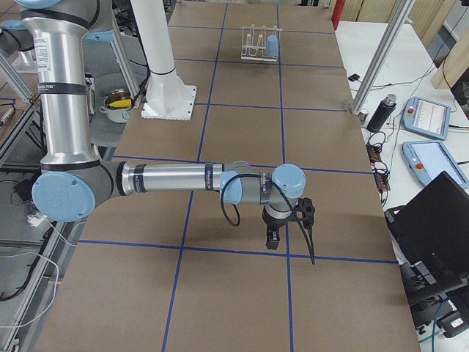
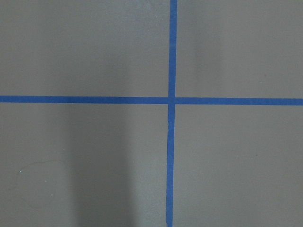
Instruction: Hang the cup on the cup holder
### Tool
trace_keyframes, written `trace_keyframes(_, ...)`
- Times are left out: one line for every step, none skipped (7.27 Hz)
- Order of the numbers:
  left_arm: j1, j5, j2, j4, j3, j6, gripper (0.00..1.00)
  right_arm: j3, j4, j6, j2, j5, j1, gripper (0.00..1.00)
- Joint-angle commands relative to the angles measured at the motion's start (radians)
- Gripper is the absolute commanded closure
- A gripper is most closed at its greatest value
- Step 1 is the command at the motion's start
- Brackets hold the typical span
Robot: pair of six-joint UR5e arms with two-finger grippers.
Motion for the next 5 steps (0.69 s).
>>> trace_keyframes(-0.001,-0.006,0.001,-0.002,0.014,0.002,0.01,0.004,0.0,0.0,0.004,0.001,0.0,0.0)
trace_keyframes(-0.001,-0.005,0.001,-0.002,0.014,0.002,0.01,0.005,-0.001,0.0,0.005,-0.002,0.0,0.0)
trace_keyframes(-0.001,-0.006,0.001,-0.002,0.014,0.002,0.01,0.005,-0.001,0.0,0.004,-0.003,0.0,0.0)
trace_keyframes(-0.001,-0.005,0.001,-0.002,0.014,0.002,0.01,0.005,-0.001,0.0,0.002,-0.003,0.0,0.0)
trace_keyframes(-0.001,-0.006,0.001,-0.004,0.014,0.003,0.01,0.005,-0.001,0.0,-0.001,-0.003,0.0,0.0)
